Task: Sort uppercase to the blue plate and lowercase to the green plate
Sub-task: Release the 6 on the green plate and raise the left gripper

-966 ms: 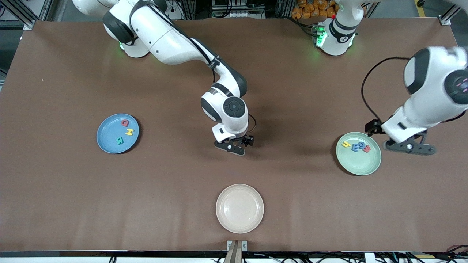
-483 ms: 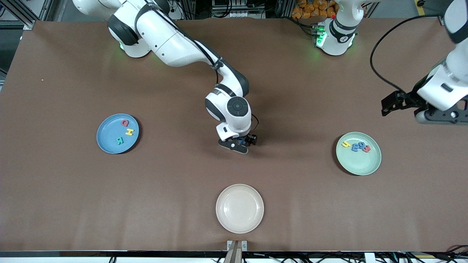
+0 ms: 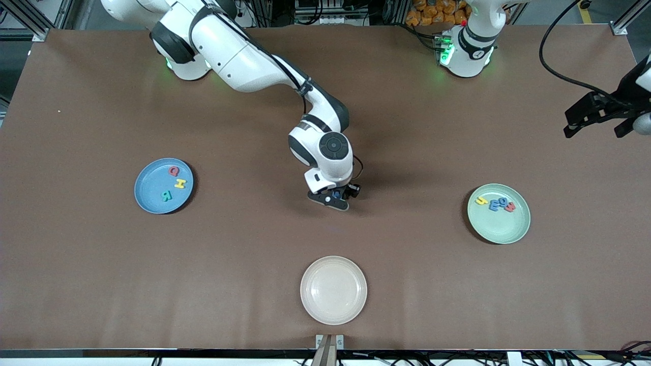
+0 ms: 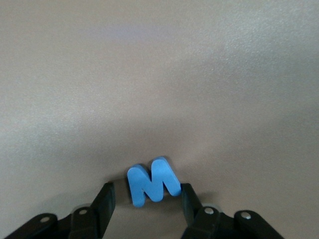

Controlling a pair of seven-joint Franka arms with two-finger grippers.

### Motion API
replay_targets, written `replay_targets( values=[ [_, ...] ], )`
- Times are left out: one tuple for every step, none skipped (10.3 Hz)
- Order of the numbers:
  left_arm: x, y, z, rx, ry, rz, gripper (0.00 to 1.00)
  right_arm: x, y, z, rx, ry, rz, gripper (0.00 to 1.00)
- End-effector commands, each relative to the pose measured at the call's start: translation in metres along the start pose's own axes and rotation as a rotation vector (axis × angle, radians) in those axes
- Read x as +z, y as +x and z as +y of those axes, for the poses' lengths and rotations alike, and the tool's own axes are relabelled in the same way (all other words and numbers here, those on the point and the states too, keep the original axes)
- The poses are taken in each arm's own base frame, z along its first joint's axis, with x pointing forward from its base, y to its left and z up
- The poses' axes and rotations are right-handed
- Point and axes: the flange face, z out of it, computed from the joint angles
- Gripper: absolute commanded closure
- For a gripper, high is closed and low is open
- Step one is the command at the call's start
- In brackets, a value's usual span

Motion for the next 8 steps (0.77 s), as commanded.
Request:
replay_targets(
  values=[
    [-0.005, -0.006, -0.003, -0.004, -0.009, -0.032, 0.00, 0.009, 0.003, -0.001, -0.014, -0.007, 0.021, 0.42],
    [-0.006, -0.007, -0.003, -0.004, -0.009, -0.034, 0.00, 0.009, 0.004, 0.000, -0.020, -0.008, 0.023, 0.42],
    [-0.005, -0.009, -0.006, -0.010, -0.017, -0.046, 0.00, 0.008, 0.005, 0.001, -0.037, -0.013, 0.026, 0.42],
    [-0.003, -0.011, -0.004, -0.020, -0.022, -0.068, 0.00, 0.008, 0.006, 0.001, -0.043, -0.015, 0.031, 0.42],
    [0.000, -0.015, -0.001, -0.022, -0.020, -0.102, 0.00, 0.008, 0.007, 0.002, -0.045, -0.015, 0.033, 0.43],
    [0.001, -0.017, 0.000, -0.020, -0.019, -0.117, 0.00, 0.008, 0.007, 0.002, -0.052, -0.016, 0.034, 0.47],
    [0.003, -0.018, 0.000, -0.021, -0.018, -0.126, 0.00, 0.009, 0.007, 0.002, -0.068, -0.021, 0.034, 0.51],
    [0.005, -0.018, -0.001, -0.023, -0.018, -0.130, 0.00, 0.009, 0.007, 0.003, -0.068, -0.023, 0.034, 0.54]
  ],
)
